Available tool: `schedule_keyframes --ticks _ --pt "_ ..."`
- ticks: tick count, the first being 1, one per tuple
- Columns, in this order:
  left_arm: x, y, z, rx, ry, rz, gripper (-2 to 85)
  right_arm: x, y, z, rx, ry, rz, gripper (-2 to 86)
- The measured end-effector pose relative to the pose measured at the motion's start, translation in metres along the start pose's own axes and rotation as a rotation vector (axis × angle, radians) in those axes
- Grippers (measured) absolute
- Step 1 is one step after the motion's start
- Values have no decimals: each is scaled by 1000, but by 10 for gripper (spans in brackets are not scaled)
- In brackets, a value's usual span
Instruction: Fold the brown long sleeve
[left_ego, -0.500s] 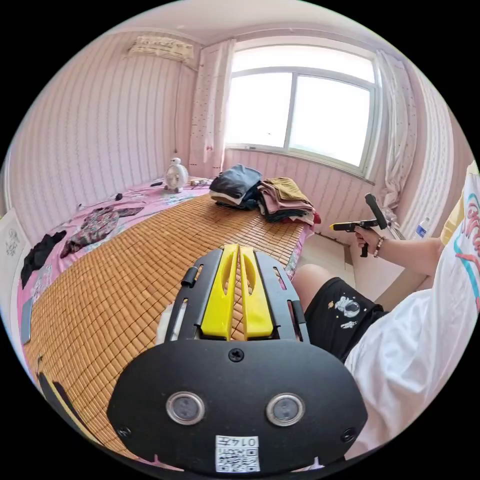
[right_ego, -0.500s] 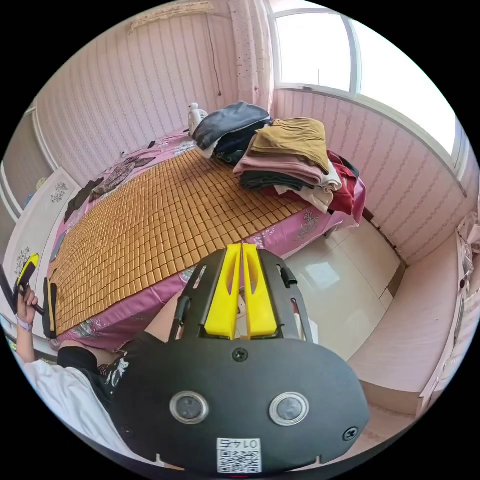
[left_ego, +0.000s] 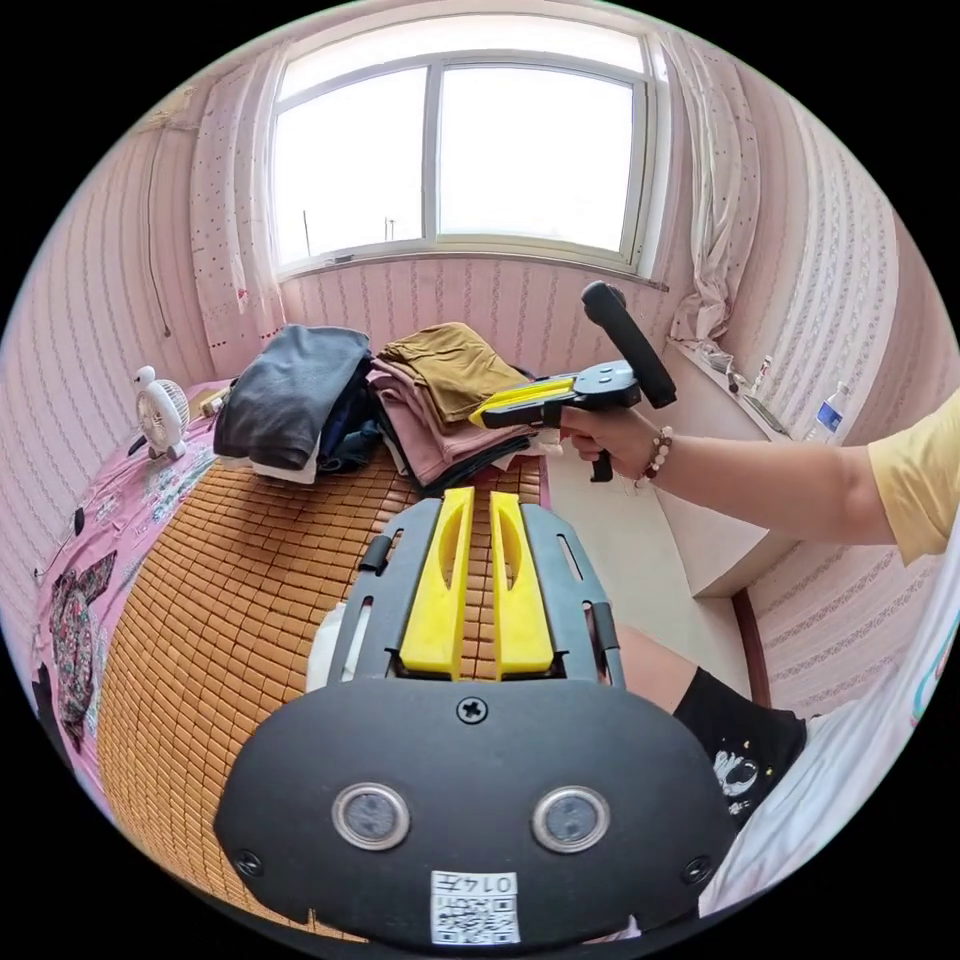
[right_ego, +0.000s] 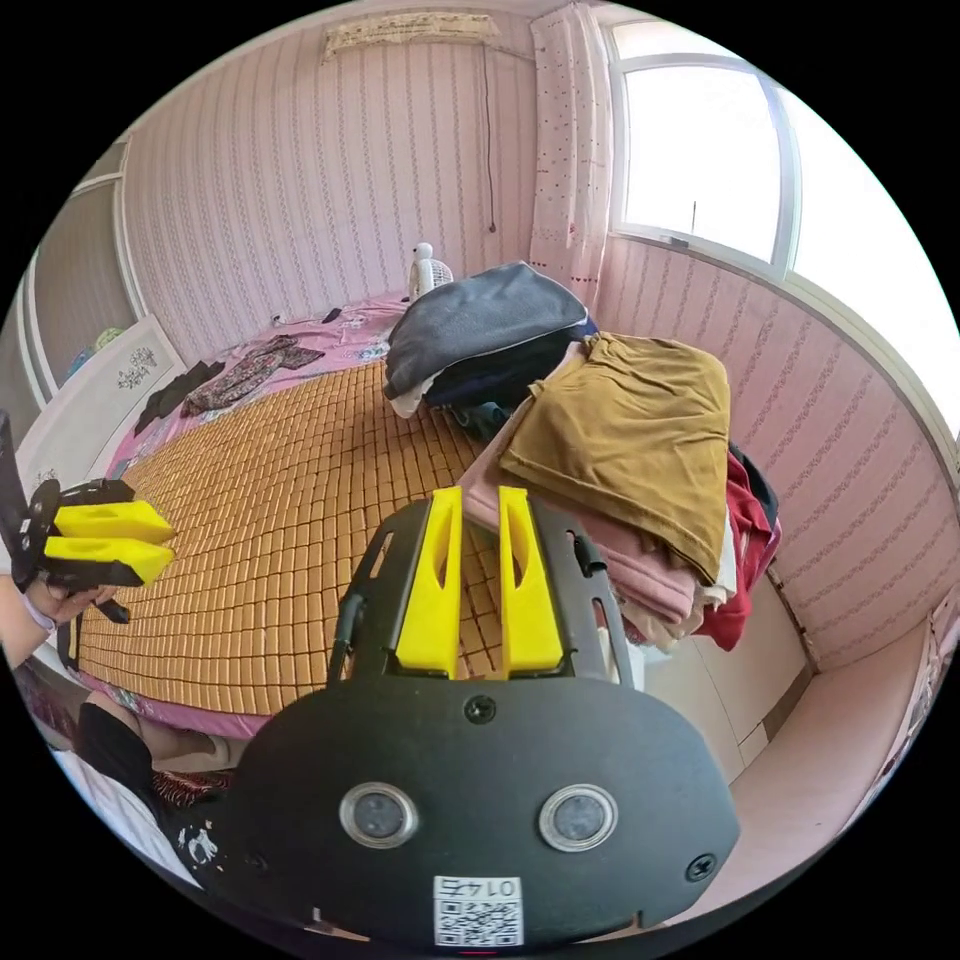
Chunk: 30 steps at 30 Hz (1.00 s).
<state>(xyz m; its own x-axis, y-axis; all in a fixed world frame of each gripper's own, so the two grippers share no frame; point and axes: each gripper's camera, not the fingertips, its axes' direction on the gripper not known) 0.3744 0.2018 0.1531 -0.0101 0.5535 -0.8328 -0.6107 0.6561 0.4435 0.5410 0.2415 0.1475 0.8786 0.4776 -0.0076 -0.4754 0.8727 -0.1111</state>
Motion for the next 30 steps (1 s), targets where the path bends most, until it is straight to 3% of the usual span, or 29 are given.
schedule_keyframes --ticks 6,16,19,26,30 --pt "-21 -43 64 -39 -19 26 28 42 -17 22 -41 49 120 53" --pt "-42 -118 150 -27 10 78 88 143 11 -55 201 -392 209 5" --pt "-47 -129 170 -53 -46 59 99 155 7 -66 183 -323 153 3" --pt "-63 -149 213 -199 -89 -9 51 214 15 -107 336 -598 245 0" --pt "-64 -159 188 -173 -76 10 5 257 24 -159 507 -731 305 -2"
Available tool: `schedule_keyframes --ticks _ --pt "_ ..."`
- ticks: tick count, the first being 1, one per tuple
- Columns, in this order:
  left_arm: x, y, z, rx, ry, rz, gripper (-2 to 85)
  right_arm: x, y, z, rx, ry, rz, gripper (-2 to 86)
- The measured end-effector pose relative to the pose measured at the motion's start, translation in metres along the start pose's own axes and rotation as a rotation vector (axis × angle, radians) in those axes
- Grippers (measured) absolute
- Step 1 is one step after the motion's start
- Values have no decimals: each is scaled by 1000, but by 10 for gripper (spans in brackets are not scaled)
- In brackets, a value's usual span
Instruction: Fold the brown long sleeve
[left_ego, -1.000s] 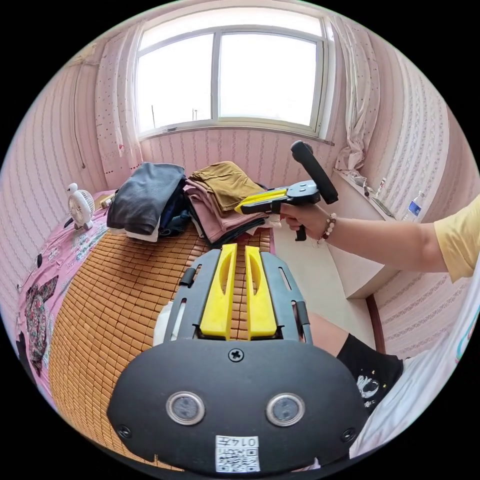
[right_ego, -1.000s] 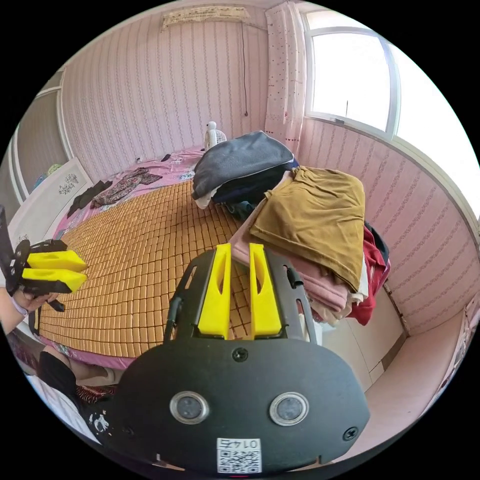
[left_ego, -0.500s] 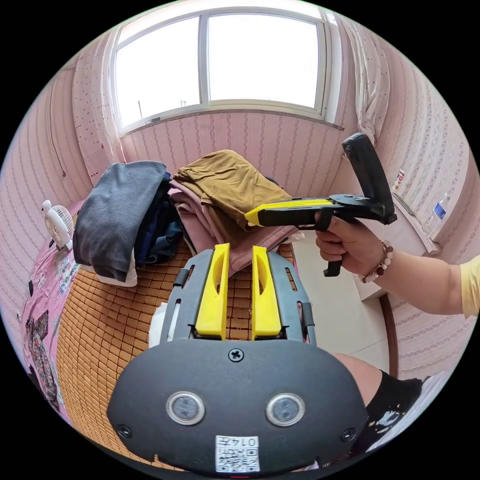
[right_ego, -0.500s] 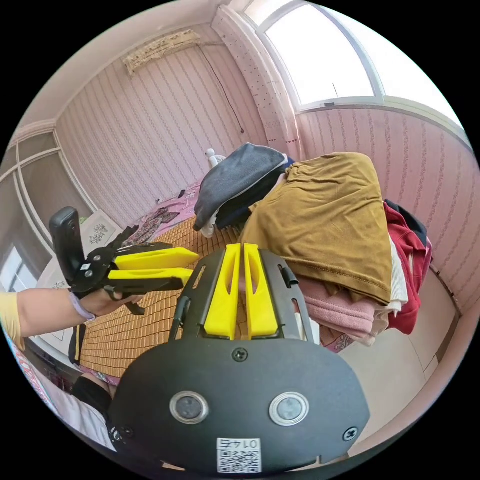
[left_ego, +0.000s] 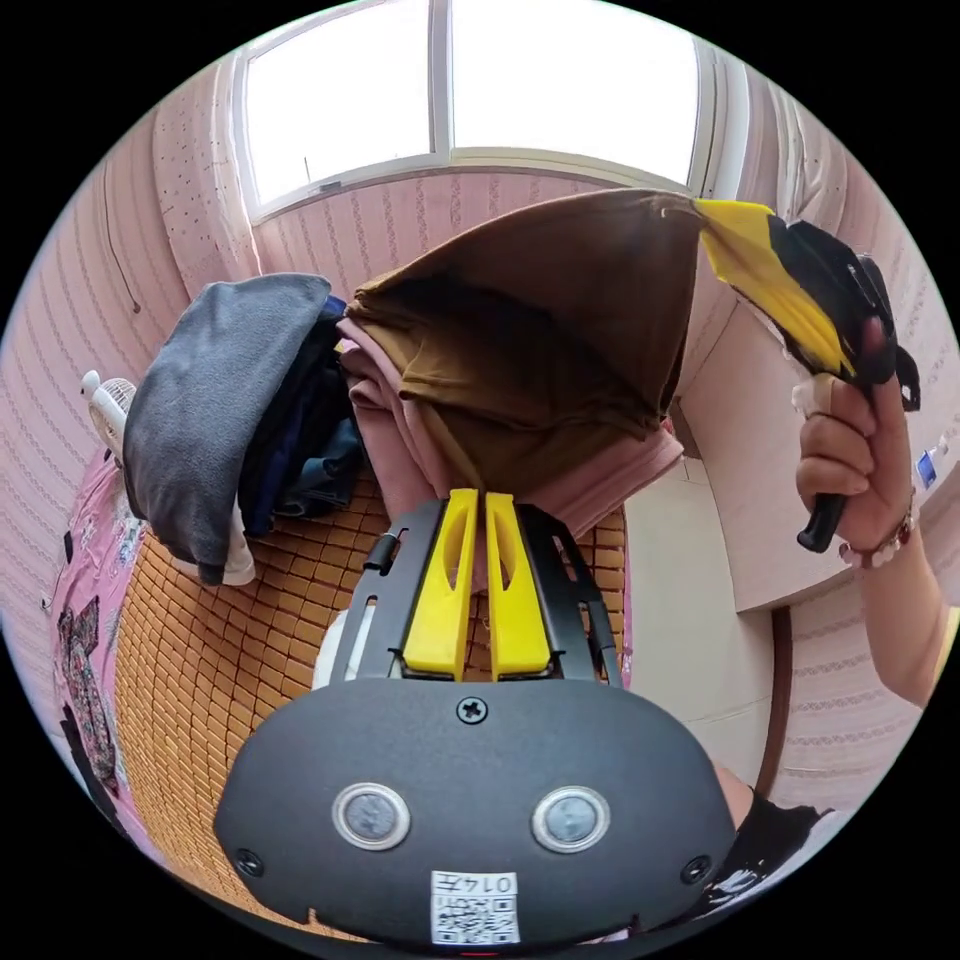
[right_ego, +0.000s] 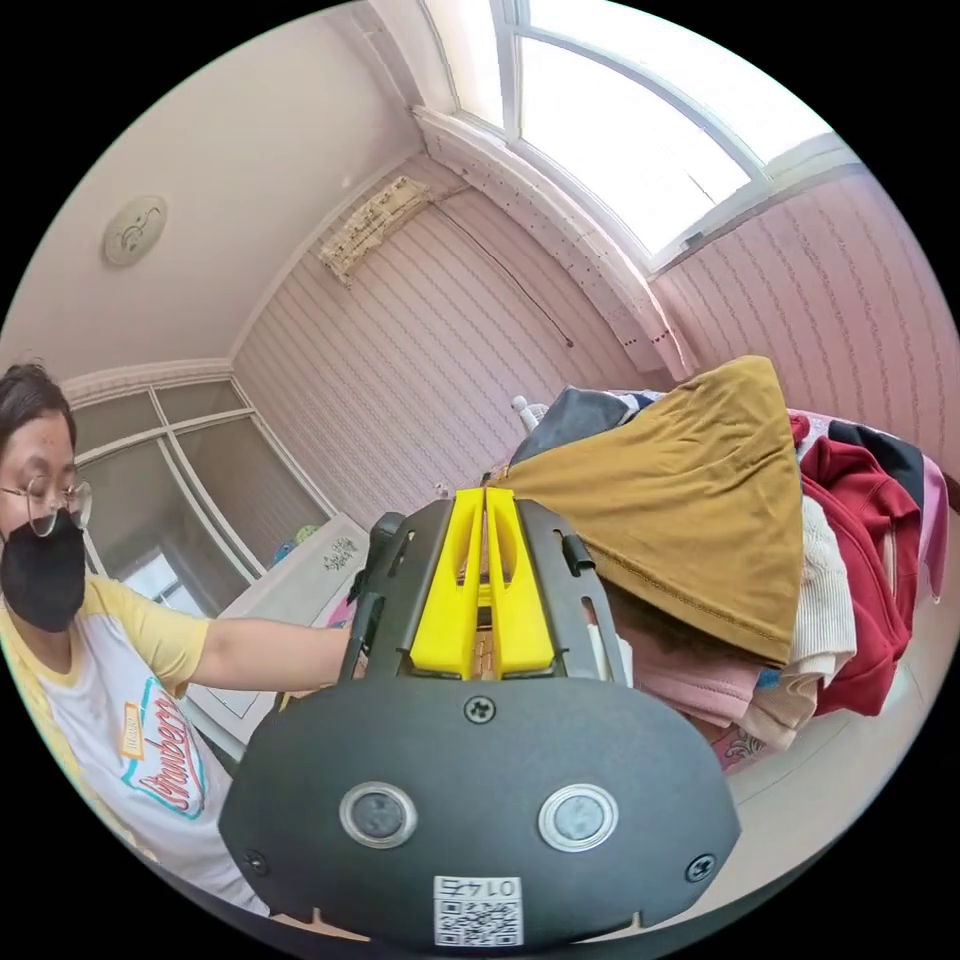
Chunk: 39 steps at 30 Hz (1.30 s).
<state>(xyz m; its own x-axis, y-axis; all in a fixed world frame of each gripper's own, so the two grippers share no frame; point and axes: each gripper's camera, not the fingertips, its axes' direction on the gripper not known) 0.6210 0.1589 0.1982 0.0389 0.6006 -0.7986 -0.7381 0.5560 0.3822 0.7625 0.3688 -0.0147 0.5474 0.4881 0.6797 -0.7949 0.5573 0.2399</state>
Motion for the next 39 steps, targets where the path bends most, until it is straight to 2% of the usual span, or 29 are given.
schedule_keyframes --ticks 3,7,12,15,19,21,23,26,30,32,34,37,39 --pt "-8 -2 -45 100 34 47 -3 -31 -23 -41 111 -32 -79 -4" --pt "-43 7 -126 225 111 -64 -6 -90 -51 -87 240 -132 -180 -4" --pt "-88 110 -255 359 104 -222 -6 -150 -52 -96 213 -147 -243 -5" --pt "-100 207 -335 365 49 -334 -6 -171 -44 -59 118 -146 -224 -5" --pt "-104 329 -441 340 -177 -561 -7 -196 -38 46 12 -292 -128 -6" --pt "-101 366 -492 413 -269 -633 -7 -217 -35 91 17 -339 -92 -6" --pt "-88 402 -564 590 -393 -684 -7 -236 -35 130 35 -425 -40 -6" --pt "-61 435 -634 783 -489 -629 -7 -263 -32 178 24 -506 16 -6" --pt "-34 464 -646 732 -524 -585 -7 -281 10 221 -118 -345 -129 -5" --pt "-22 493 -610 647 -430 -628 -7 -259 42 237 -229 -267 -110 -4" --pt "-16 516 -567 529 -339 -698 -7 -216 100 265 -473 -29 -70 -2" --pt "-10 552 -488 349 -173 -866 -7 -160 182 296 -799 183 79 1" --pt "-7 570 -452 283 -96 -976 -7 -143 218 306 -885 311 143 3"
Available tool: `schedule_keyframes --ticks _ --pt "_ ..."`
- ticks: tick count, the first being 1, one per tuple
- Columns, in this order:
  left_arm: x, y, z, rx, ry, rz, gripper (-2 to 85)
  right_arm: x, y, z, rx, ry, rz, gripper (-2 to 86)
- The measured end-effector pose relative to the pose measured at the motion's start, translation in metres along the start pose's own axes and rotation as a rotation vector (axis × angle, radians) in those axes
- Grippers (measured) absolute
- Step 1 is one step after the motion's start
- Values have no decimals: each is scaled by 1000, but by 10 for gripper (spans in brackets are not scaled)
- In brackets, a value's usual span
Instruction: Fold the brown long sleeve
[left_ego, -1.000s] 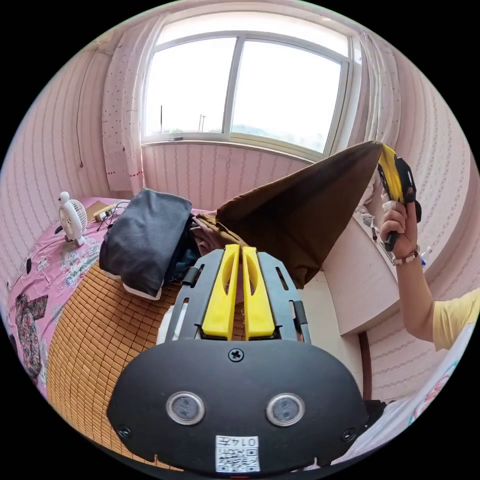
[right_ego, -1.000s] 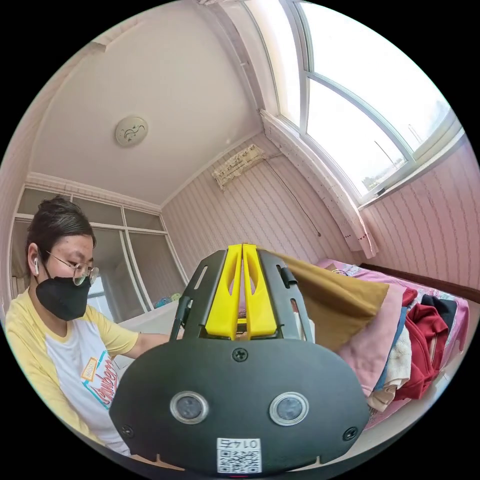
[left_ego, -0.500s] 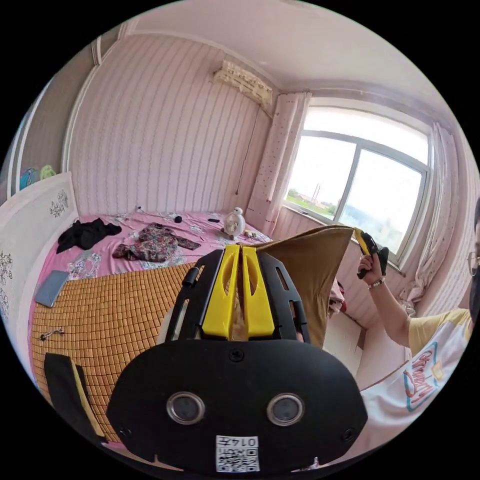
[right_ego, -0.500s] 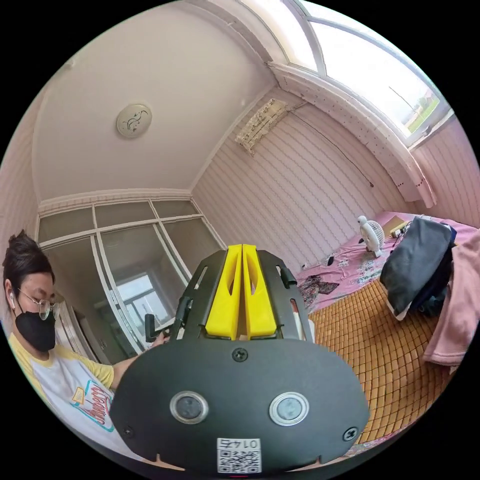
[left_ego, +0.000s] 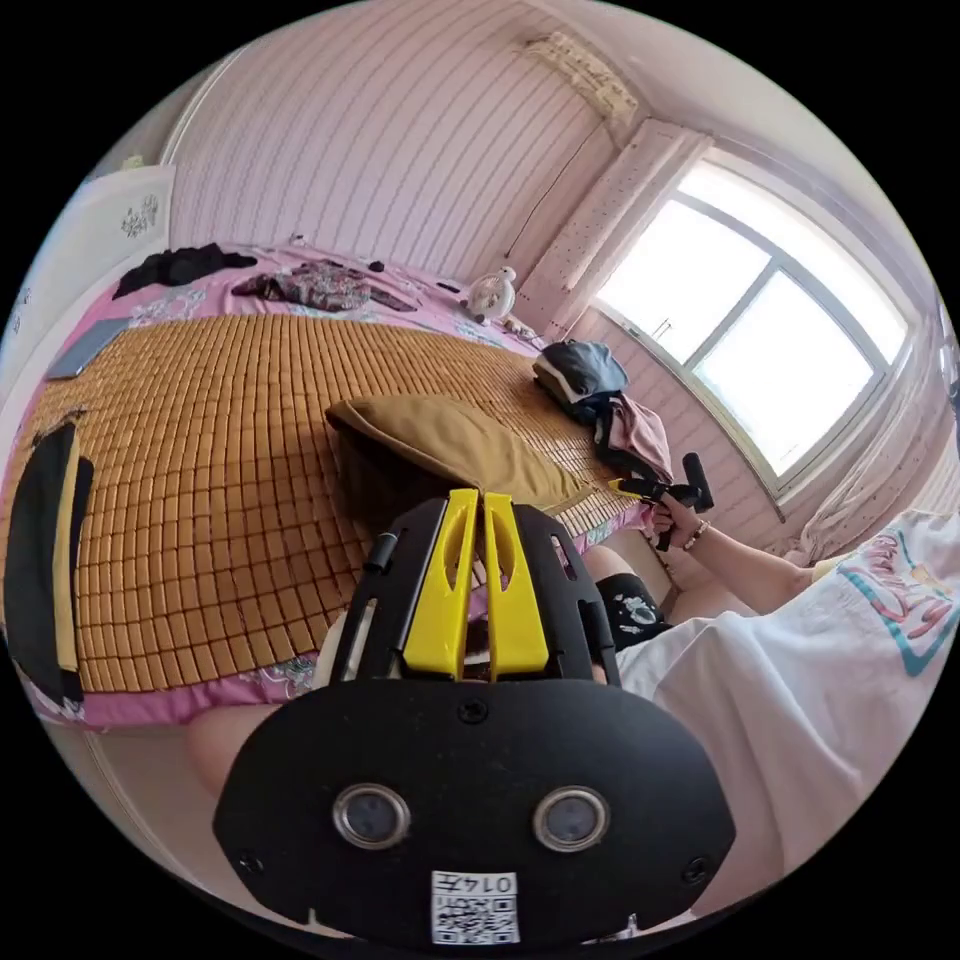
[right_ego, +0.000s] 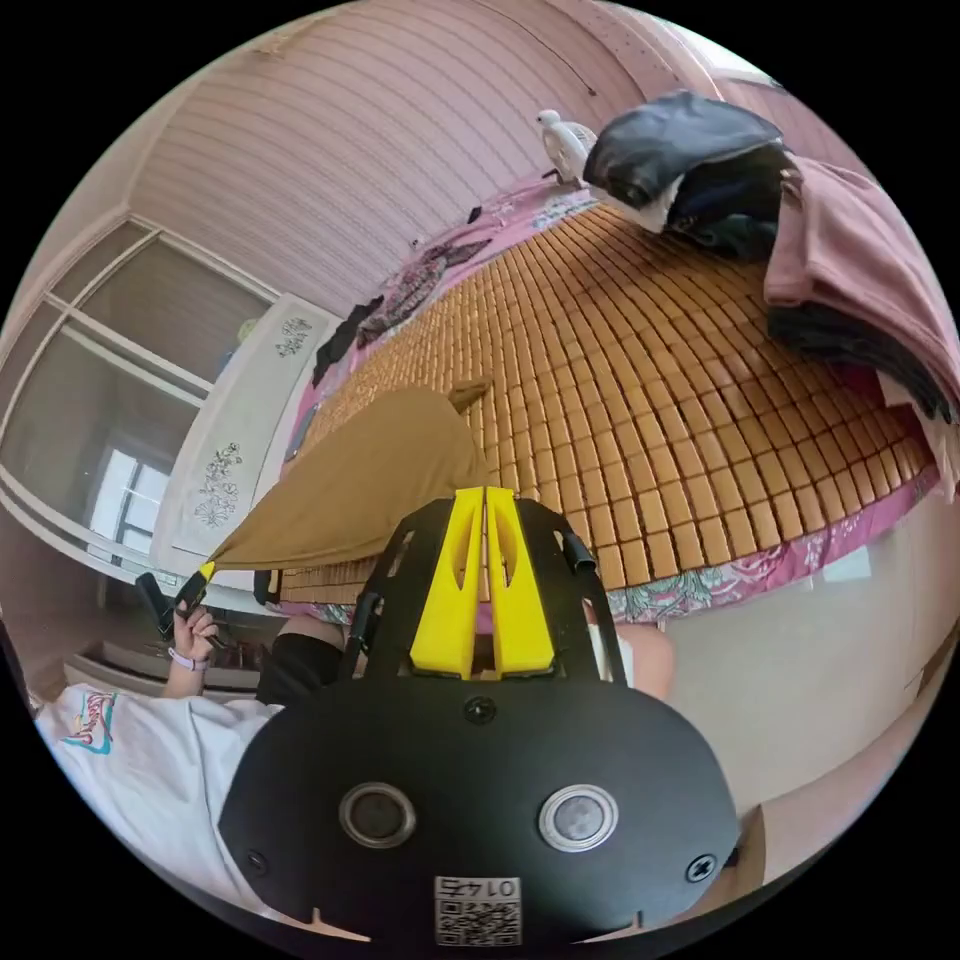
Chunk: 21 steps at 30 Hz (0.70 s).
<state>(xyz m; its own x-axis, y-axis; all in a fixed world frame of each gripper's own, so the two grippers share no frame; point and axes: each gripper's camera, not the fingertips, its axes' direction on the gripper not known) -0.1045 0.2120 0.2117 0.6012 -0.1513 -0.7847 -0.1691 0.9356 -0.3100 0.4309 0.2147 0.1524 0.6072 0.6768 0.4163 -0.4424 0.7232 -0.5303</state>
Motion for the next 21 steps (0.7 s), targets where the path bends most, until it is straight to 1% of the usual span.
schedule_keyframes --ticks 2,5,7,11,13,14,16,18,20,21 --pt "-10 18 24 -79 16 -92 -8 -3 5 24 -45 67 14 8" --pt "-10 27 34 -158 1 -99 -8 -29 -1 51 -90 170 -70 36" --pt "-8 30 33 -179 -4 -90 -8 -54 -12 72 -115 255 -127 81" --pt "-11 38 24 -197 -32 -102 -8 -86 -27 105 -138 328 -203 99" --pt "-13 43 18 -198 -47 -111 -8 -106 -29 121 -121 493 -255 75" --pt "-14 46 13 -189 -56 -117 -8 -111 -28 123 -122 505 -288 66" --pt "-16 51 1 -163 -63 -125 -8 -124 -20 131 -158 551 -372 12" --pt "-17 57 -13 -133 -73 -130 -8 -129 -10 134 -176 594 -435 1" --pt "-16 63 -36 -72 -61 -131 -8 -127 -4 129 -223 552 -441 -4" --pt "-15 64 -43 -52 -55 -130 -8 -122 -2 119 -247 457 -409 -5"
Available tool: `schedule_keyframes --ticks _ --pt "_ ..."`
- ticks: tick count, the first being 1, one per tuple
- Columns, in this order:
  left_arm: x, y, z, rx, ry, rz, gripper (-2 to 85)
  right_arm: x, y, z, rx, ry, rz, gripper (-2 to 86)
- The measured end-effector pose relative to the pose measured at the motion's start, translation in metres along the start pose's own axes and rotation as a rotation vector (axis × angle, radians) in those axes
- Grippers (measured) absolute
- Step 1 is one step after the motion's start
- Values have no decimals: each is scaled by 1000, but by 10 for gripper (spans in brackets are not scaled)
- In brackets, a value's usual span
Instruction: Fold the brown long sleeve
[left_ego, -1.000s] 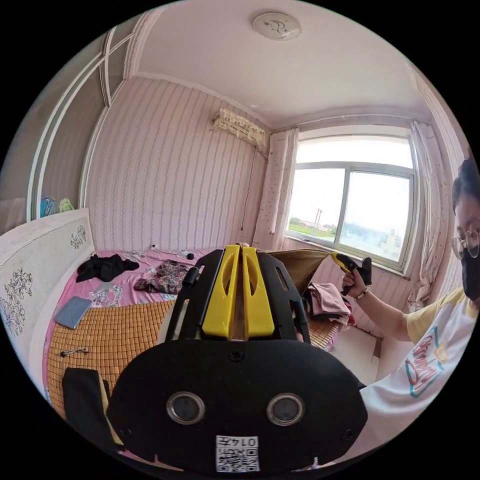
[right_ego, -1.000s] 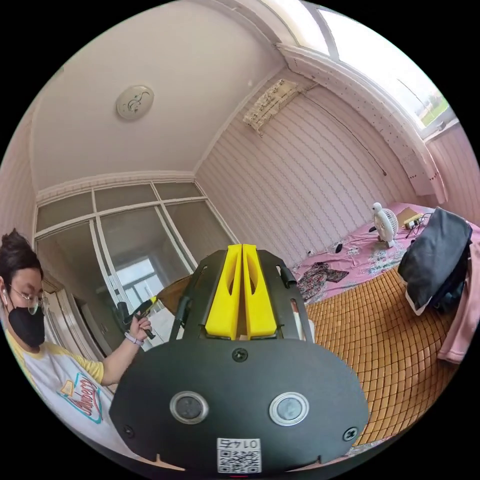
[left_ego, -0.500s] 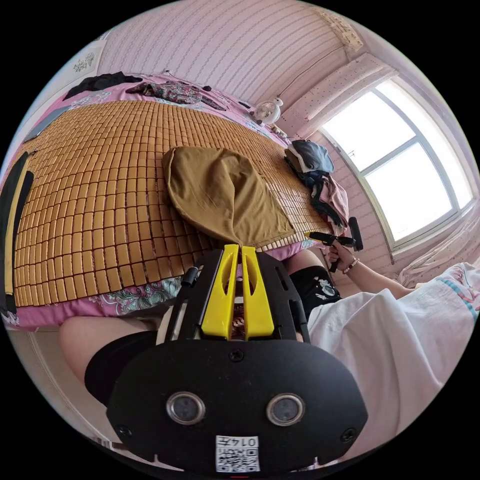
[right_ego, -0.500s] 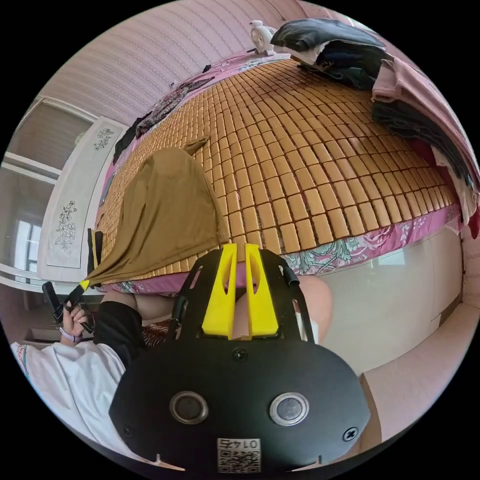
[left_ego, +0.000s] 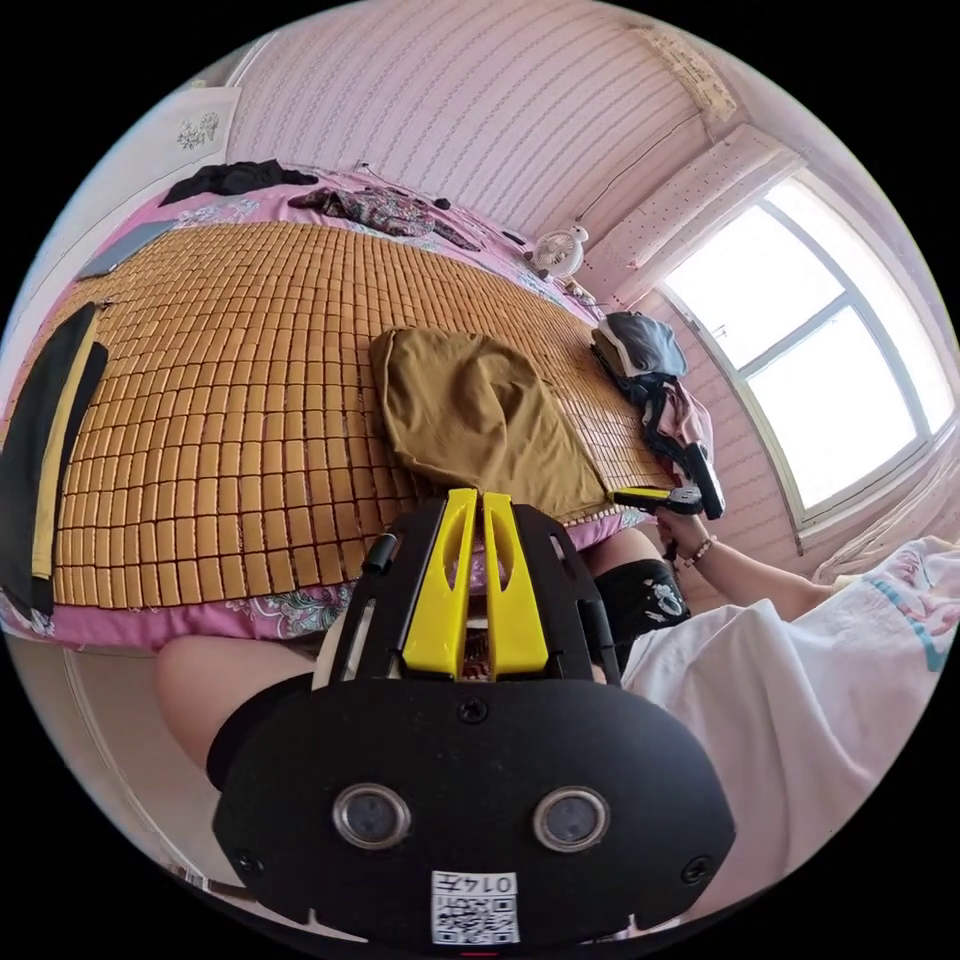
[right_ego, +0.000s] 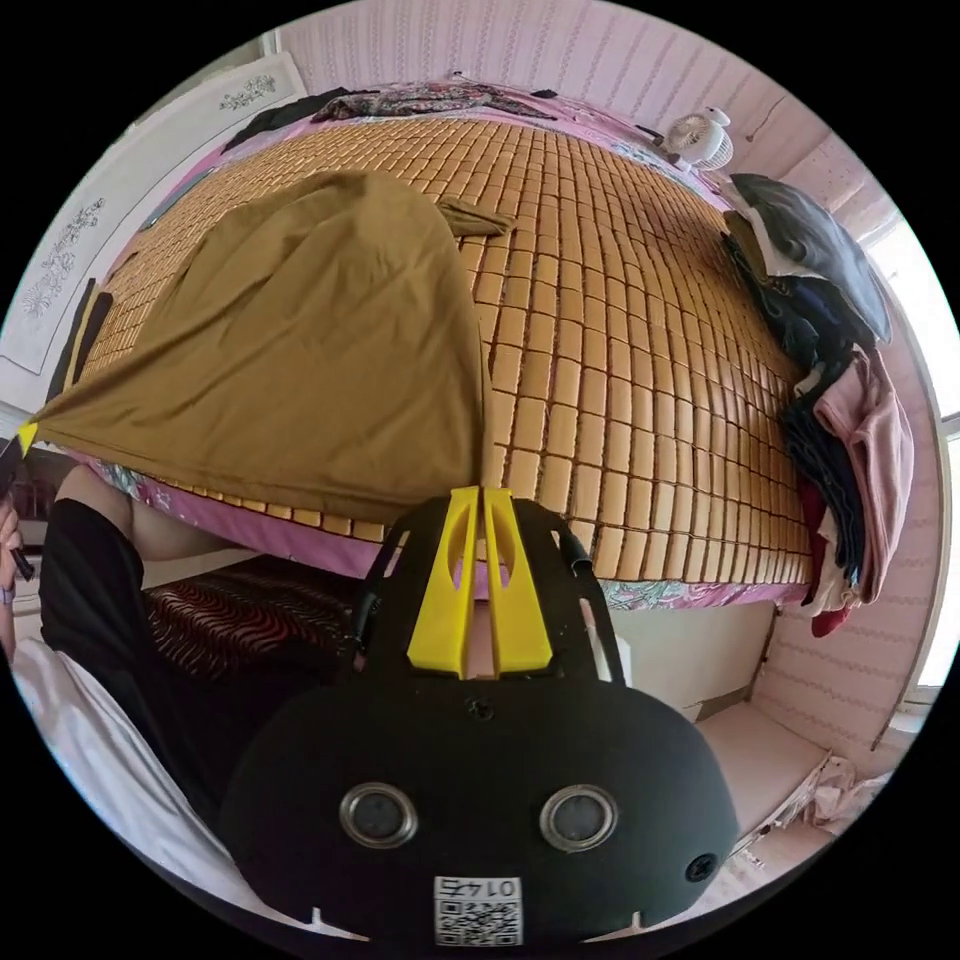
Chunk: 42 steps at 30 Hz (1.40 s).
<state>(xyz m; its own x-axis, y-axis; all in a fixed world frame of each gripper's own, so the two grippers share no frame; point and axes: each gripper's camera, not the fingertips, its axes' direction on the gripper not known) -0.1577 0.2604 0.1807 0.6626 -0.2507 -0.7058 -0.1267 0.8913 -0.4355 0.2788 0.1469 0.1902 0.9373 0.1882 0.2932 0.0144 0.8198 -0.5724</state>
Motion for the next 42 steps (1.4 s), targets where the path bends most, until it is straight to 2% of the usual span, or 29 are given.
schedule_keyframes --ticks 1,5,9,13,17,20,22,25,29,34,37,39,42 --pt "1 2 -14 40 12 6 -8 10 10 -15 70 -96 34 -6" --pt "13 -14 -70 186 71 95 -9 43 24 -75 263 -240 109 -7" --pt "44 -50 -139 371 52 219 -10 80 26 -202 636 -496 119 -6" --pt "94 -76 -250 664 59 319 -10 98 55 -357 1063 -737 14 -5" --pt "144 -59 -357 911 137 433 -10 92 108 -470 1375 -796 -148 -4" --pt "174 -30 -419 1052 184 515 -10 80 168 -542 1604 -767 -268 -4" --pt "193 -9 -447 1121 168 565 -10 64 215 -581 1728 -663 -345 -3" --pt "218 23 -475 1209 85 618 -10 45 246 -604 1740 -508 -368 -4" --pt "236 51 -493 1239 5 622 -10 40 260 -613 1658 -443 -357 -4" --pt "262 96 -518 1339 -50 721 -10 36 329 -631 1825 -502 -497 -3" --pt "272 111 -532 1392 -79 775 -10 35 344 -639 1871 -440 -537 -3" --pt "270 102 -533 1369 -95 765 -9 35 329 -638 1826 -395 -524 -4" --pt "252 55 -510 1217 -137 669 -9 37 258 -615 1606 -349 -445 -3"
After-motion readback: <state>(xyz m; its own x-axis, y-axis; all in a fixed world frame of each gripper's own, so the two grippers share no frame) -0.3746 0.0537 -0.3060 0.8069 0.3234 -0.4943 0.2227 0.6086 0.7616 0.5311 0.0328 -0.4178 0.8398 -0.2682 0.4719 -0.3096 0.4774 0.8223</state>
